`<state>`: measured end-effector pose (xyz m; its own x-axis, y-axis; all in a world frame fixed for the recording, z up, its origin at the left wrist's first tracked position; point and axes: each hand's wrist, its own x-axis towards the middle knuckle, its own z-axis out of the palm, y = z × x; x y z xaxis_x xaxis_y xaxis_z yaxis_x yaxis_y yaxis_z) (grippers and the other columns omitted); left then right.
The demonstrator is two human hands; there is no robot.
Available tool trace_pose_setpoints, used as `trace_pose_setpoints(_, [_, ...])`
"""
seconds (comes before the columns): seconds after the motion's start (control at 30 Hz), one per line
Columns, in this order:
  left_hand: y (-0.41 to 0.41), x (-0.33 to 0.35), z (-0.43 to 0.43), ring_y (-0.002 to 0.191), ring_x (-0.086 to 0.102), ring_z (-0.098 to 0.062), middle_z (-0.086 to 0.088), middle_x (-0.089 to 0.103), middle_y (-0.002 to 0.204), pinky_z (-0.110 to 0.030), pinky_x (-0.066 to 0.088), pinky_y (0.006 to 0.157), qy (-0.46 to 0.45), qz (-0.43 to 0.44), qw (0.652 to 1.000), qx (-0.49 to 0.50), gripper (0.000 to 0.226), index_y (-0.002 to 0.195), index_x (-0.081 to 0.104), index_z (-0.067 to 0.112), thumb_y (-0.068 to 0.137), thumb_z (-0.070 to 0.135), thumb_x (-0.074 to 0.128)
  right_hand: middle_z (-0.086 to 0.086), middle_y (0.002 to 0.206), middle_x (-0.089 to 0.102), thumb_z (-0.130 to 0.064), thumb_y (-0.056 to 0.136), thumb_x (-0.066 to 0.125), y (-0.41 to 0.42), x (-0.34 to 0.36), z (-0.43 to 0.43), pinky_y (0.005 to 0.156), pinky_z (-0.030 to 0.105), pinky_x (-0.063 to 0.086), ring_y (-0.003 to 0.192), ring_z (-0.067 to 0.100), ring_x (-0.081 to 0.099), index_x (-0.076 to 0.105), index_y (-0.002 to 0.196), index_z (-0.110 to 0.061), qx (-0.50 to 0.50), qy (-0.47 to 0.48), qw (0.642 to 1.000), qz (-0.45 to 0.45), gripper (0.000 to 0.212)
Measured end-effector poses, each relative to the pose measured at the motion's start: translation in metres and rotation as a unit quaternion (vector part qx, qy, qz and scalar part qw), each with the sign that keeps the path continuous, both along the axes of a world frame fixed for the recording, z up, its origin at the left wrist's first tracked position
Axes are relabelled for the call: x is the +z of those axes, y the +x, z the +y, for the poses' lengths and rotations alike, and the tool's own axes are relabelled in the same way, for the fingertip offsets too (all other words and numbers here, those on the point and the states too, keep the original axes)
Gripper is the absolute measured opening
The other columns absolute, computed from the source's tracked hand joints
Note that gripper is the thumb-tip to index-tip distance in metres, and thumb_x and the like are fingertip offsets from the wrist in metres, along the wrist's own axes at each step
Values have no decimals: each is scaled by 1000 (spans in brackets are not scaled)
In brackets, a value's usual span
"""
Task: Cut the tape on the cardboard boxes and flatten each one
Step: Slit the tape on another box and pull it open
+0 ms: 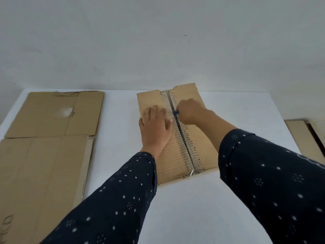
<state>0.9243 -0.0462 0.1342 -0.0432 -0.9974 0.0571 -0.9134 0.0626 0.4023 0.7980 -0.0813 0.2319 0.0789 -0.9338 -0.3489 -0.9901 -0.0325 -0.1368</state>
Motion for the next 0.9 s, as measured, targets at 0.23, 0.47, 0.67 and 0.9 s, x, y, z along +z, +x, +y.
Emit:
trace_pose_setpoints(0.23, [0,5,5,150,10,-27,-3,22,162,-56,15,120,29,-30,999,-17,50,148,36,24,102,41,38,11,105,64,-10,95,45,-19,-5,46,58,28,43,79,23,56,63,123,-10,-2,42,999,-22,34])
trace_pose_setpoints(0.47, [-19,4,73,154,5,-26,0,15,166,-55,18,121,29,-36,999,15,55,157,24,28,104,41,29,12,108,63,-10,96,44,-23,0,55,62,30,45,81,24,56,61,126,-9,21,29,999,-21,34])
trace_pose_setpoints(0.67, [-25,2,81,153,8,-29,-3,18,165,-54,23,119,20,-63,998,23,53,155,28,24,104,40,28,7,108,65,-16,97,46,-41,18,98,81,35,55,91,23,61,64,120,-12,53,72,996,-17,29])
trace_pose_setpoints(0.9, [-27,0,81,152,14,-31,-4,25,163,-56,24,118,3,-65,997,27,52,153,33,23,103,38,31,7,116,62,-16,95,45,-71,40,167,80,32,56,94,22,61,64,120,-16,62,128,989,-51,31])
